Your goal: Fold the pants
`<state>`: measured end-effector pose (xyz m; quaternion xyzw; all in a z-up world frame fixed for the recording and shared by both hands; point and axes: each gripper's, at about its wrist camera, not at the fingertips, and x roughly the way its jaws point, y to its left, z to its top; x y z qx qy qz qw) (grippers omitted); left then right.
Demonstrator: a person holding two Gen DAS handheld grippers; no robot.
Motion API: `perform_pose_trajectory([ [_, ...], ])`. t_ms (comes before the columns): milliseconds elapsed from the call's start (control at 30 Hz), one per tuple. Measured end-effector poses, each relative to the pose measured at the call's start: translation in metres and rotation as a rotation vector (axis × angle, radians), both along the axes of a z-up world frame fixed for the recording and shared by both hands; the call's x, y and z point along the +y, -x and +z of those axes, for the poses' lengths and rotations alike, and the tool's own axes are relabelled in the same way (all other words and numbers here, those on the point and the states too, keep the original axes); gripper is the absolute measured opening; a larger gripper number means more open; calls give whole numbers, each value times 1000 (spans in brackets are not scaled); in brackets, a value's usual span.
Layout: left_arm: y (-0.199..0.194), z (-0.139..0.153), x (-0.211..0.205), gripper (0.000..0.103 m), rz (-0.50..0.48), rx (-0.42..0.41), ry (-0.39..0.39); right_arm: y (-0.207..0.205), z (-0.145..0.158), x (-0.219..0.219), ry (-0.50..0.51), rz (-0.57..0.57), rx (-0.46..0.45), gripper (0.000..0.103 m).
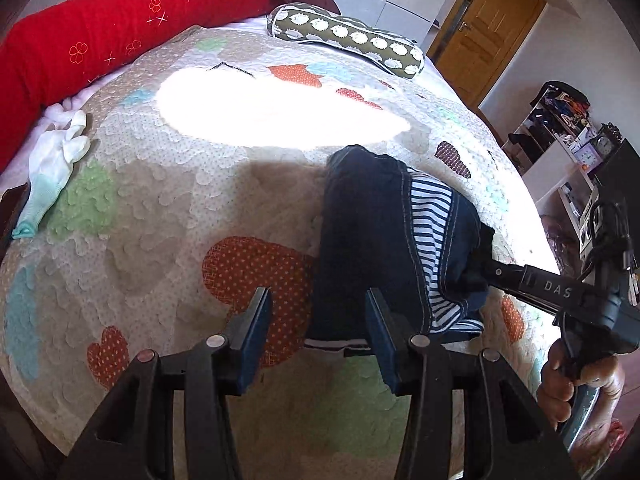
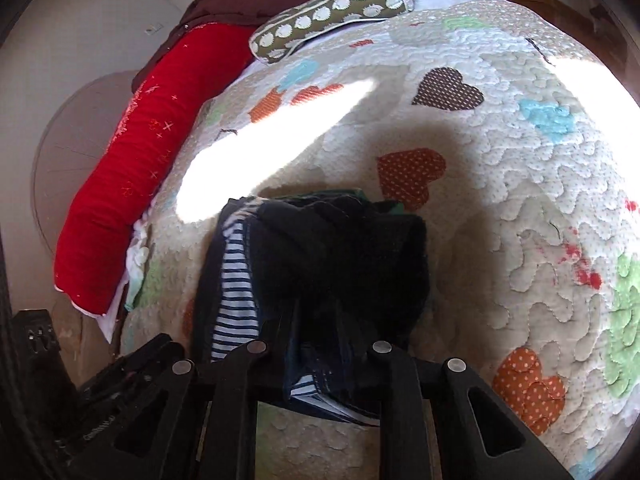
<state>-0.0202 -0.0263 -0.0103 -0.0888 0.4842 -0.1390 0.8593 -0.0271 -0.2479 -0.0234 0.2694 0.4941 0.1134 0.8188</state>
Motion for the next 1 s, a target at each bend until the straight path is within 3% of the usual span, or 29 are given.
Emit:
perform_pose_trajectory([
  [100,0,4,1,47,10,-14,-6,12,-8,-15,-3,-41,-7,21],
  [267,3,7,-13,47,-18,-41,-24,14,2,-14,111,-30,-13,26],
  [433,9,-2,-27,47,-49,-18,-58,29,29,-6,239,-72,-107,24],
  [567,15,2,-23,47,-17,-31,-61,46,35,5,188,-43,-189,24],
  [700,26,13,-18,56,26,-84,-109,43,1,14,183,-32,-73,24],
  [1000,46,32,-24,60,48,-205,-242,78,15,-3,145,-181,-154,28],
])
